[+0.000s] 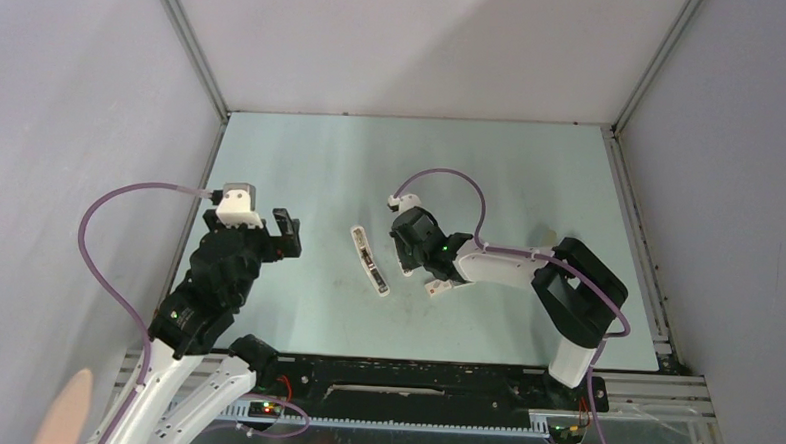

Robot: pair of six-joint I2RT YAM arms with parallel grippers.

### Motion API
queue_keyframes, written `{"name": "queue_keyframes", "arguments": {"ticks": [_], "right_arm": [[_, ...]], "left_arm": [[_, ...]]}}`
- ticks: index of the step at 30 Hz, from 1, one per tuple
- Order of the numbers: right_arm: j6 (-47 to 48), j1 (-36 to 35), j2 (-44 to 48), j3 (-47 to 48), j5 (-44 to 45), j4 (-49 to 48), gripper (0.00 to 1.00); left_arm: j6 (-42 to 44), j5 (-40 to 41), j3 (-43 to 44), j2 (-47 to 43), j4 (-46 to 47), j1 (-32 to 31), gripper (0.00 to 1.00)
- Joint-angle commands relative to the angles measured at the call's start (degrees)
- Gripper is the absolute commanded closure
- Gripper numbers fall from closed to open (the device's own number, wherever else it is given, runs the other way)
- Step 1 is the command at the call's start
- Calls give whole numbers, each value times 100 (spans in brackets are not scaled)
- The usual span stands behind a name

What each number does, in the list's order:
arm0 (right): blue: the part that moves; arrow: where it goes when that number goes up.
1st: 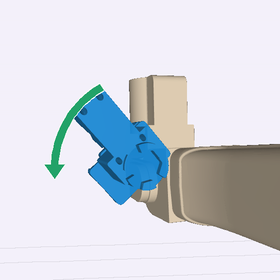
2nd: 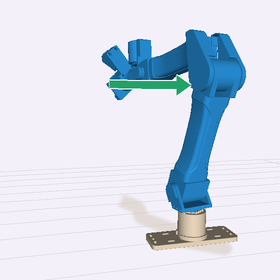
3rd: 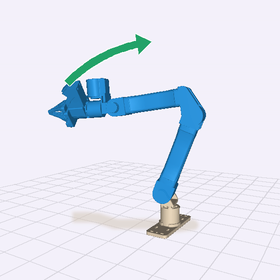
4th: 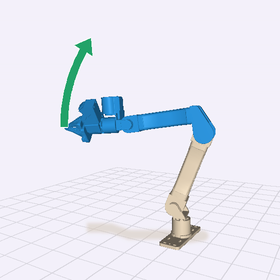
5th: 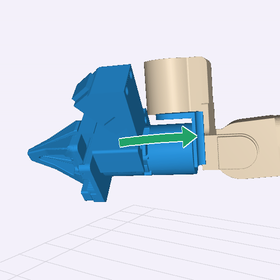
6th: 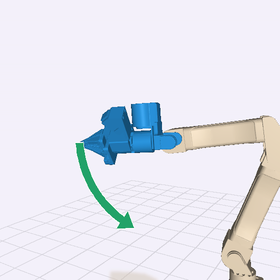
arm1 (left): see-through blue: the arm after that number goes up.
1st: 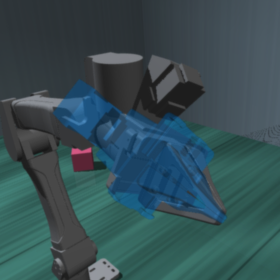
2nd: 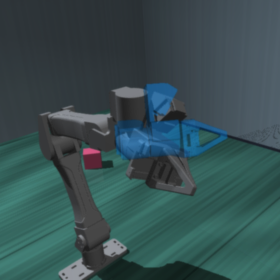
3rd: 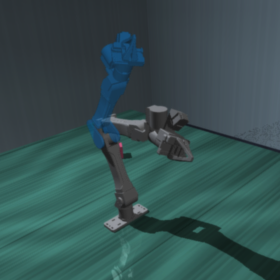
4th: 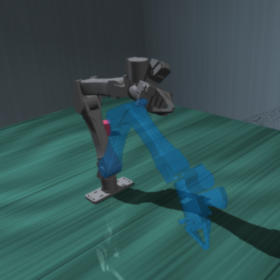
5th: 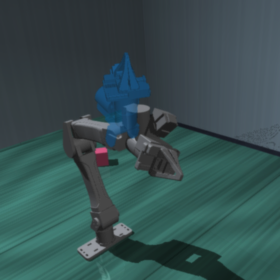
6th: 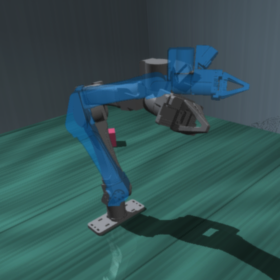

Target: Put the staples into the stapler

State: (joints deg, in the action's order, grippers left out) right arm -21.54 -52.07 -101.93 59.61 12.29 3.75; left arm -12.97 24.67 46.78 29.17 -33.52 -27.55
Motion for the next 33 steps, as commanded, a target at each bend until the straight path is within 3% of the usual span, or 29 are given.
{"name": "queue_keyframes", "arguments": {"ticks": [1, 33], "right_arm": [[-112, -13, 74, 210, 126, -228, 92], [32, -49, -28, 209, 246, -203, 94]], "left_arm": [[84, -78, -11, -30, 206, 38, 2], [84, -109, -20, -16, 209, 48, 2]]}}
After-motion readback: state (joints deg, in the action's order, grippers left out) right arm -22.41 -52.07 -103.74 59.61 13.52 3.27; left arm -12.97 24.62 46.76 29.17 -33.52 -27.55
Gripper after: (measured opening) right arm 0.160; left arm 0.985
